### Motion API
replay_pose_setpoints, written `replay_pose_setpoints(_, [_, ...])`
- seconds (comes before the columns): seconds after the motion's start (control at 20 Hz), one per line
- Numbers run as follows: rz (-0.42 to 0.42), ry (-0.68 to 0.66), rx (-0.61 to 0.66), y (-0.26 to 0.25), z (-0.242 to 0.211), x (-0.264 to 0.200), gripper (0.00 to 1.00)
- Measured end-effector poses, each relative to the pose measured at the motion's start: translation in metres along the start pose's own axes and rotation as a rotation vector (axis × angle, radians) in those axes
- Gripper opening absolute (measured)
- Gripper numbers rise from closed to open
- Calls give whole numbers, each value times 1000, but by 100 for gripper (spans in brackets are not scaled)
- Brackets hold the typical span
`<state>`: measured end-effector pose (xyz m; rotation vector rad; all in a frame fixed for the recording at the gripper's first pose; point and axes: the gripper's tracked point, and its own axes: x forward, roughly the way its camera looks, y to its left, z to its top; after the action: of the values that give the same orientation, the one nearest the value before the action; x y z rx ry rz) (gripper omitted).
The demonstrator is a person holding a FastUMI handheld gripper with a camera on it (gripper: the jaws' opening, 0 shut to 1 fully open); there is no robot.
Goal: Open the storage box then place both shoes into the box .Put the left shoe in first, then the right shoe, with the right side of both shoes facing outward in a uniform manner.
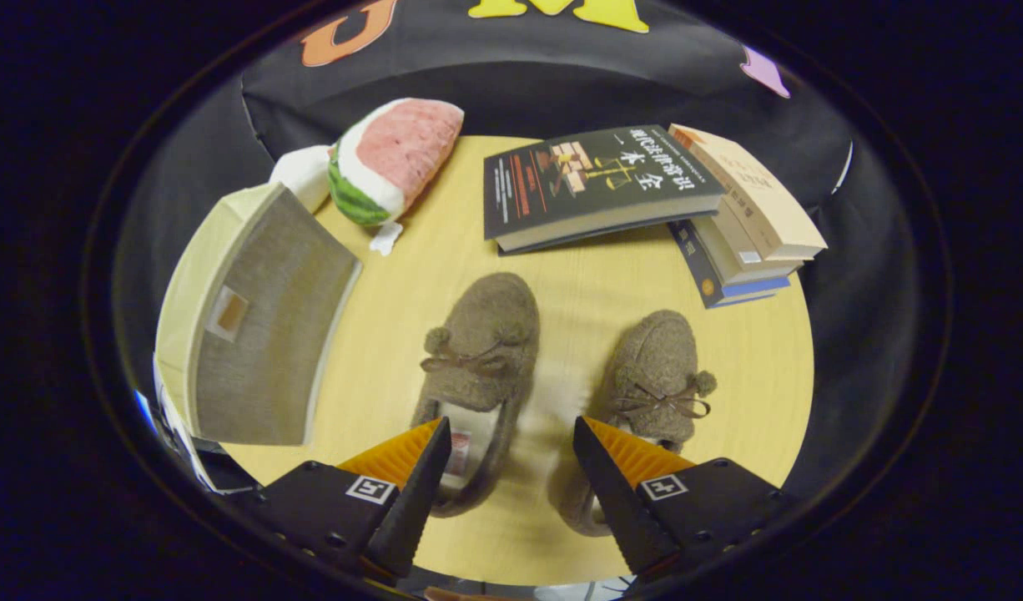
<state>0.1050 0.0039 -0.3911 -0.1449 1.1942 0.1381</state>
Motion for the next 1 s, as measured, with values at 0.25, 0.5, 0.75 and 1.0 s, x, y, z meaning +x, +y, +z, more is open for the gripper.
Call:
replay_pose_setpoints(0.25, [-103,65,75,-16,-5,34,77])
replay_pose_setpoints(0.5, [-6,76,130,-3,-12,49,52])
replay_pose_setpoints(0.75, [72,76,172,14,-12,54,15])
replay_pose_setpoints(1.0, [96,58,199,15,-11,45,1])
